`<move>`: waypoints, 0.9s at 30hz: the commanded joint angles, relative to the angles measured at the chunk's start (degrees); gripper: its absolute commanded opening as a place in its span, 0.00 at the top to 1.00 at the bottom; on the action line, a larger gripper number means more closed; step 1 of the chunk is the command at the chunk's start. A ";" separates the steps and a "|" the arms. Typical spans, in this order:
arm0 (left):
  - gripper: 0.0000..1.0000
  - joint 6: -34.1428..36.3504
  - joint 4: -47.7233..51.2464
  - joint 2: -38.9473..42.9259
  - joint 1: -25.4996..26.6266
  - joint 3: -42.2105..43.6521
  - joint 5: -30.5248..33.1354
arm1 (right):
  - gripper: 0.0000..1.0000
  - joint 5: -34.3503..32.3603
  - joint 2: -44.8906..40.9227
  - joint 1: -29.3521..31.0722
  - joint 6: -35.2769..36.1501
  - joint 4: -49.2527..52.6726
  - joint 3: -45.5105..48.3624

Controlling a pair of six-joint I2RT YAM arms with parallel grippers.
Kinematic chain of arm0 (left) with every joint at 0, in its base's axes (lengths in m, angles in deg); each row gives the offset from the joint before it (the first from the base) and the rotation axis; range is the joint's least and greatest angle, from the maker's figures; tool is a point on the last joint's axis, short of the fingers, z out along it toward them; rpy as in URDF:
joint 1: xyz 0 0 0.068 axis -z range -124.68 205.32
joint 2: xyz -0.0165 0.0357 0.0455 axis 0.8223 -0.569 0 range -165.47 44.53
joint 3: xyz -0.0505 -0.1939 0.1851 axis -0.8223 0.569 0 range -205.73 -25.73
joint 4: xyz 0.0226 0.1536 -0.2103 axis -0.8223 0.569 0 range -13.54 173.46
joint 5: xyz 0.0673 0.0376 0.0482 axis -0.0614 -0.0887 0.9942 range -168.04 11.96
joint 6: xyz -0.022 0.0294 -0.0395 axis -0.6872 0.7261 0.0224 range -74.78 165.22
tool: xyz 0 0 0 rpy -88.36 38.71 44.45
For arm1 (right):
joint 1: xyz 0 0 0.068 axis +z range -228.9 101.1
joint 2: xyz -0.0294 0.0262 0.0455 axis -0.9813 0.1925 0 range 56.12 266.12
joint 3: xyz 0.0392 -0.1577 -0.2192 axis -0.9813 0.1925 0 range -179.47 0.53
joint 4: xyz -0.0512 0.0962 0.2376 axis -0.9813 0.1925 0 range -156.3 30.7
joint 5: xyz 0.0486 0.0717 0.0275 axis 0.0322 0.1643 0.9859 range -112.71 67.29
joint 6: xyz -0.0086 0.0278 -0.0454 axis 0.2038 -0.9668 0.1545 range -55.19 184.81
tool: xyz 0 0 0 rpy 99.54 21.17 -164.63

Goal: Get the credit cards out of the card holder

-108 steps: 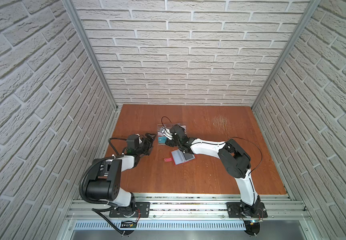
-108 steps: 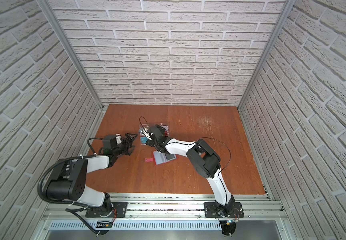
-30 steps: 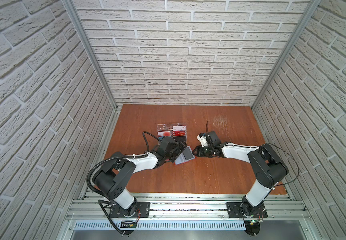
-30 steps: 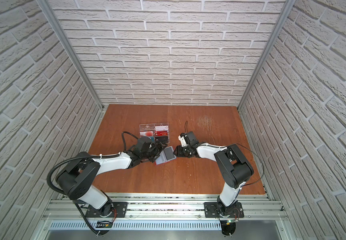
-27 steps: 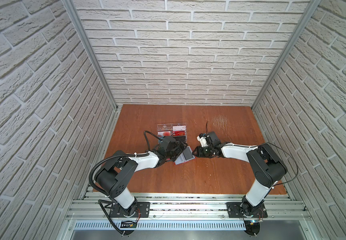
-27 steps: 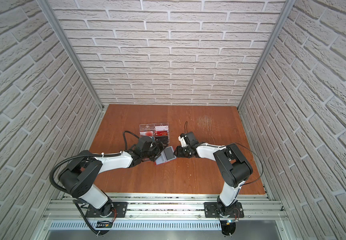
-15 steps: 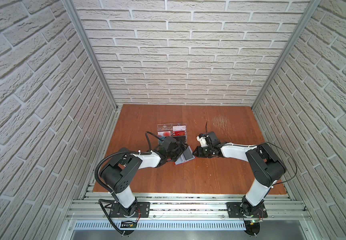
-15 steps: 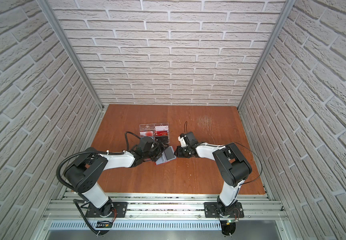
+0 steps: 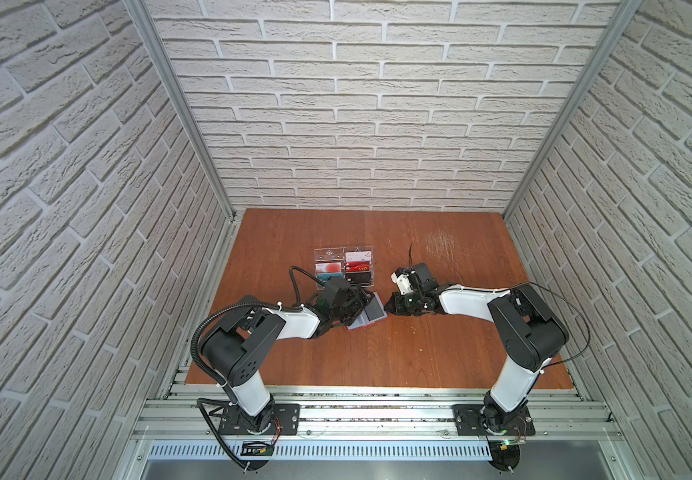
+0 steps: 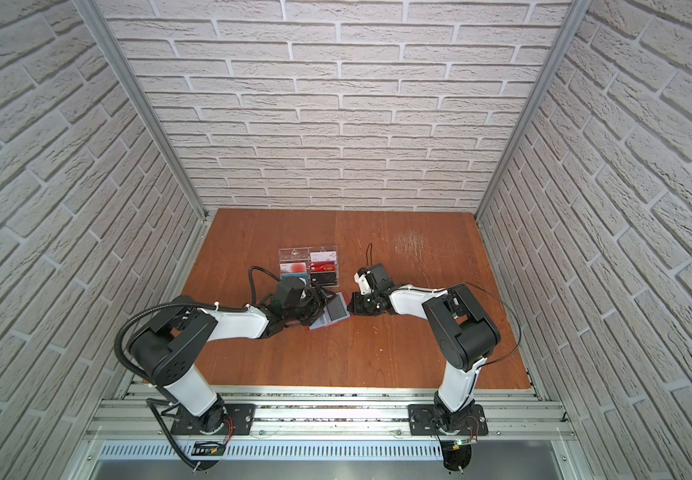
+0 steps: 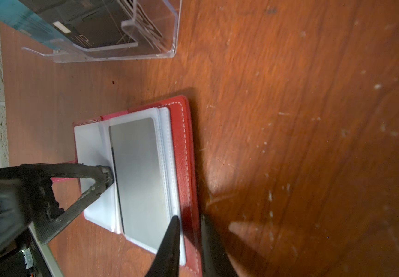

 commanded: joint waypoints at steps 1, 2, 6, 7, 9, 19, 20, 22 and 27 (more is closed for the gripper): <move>0.24 0.29 -3.57 -1.79 -0.25 1.40 -1.00 | 0.83 1.06 1.29 0.78 -0.34 -1.15 -1.07; 0.25 0.24 -4.00 -1.97 -0.19 1.49 -1.21 | 0.84 1.16 1.41 0.86 -0.41 -1.11 -1.18; 0.26 0.20 -4.96 -2.54 -0.23 2.05 -1.73 | 0.86 1.43 1.96 1.05 -0.48 -1.07 -1.41; 0.27 0.32 -5.05 -2.47 -0.31 2.26 -1.79 | 0.86 1.43 1.96 1.05 -0.52 -1.04 -1.43; 0.27 0.52 -5.36 -2.29 -0.31 2.60 -1.69 | 0.86 1.43 1.96 1.14 -0.52 -1.00 -1.42; 0.30 4.74 -9.25 -1.98 -0.35 3.98 -3.28 | 0.88 2.48 2.87 1.31 -1.12 -1.64 -1.58; 0.30 5.37 -9.42 -1.85 -0.39 4.11 -3.37 | 0.88 2.64 3.00 1.31 -1.13 -1.68 -1.58; 0.30 6.28 -10.47 -1.81 -0.64 4.62 -3.46 | 0.88 2.85 3.18 1.31 -1.22 -1.75 -1.61; 0.32 7.43 -16.73 -2.18 -1.05 6.69 -3.88 | 0.88 3.20 3.58 1.31 -1.44 -1.93 -1.73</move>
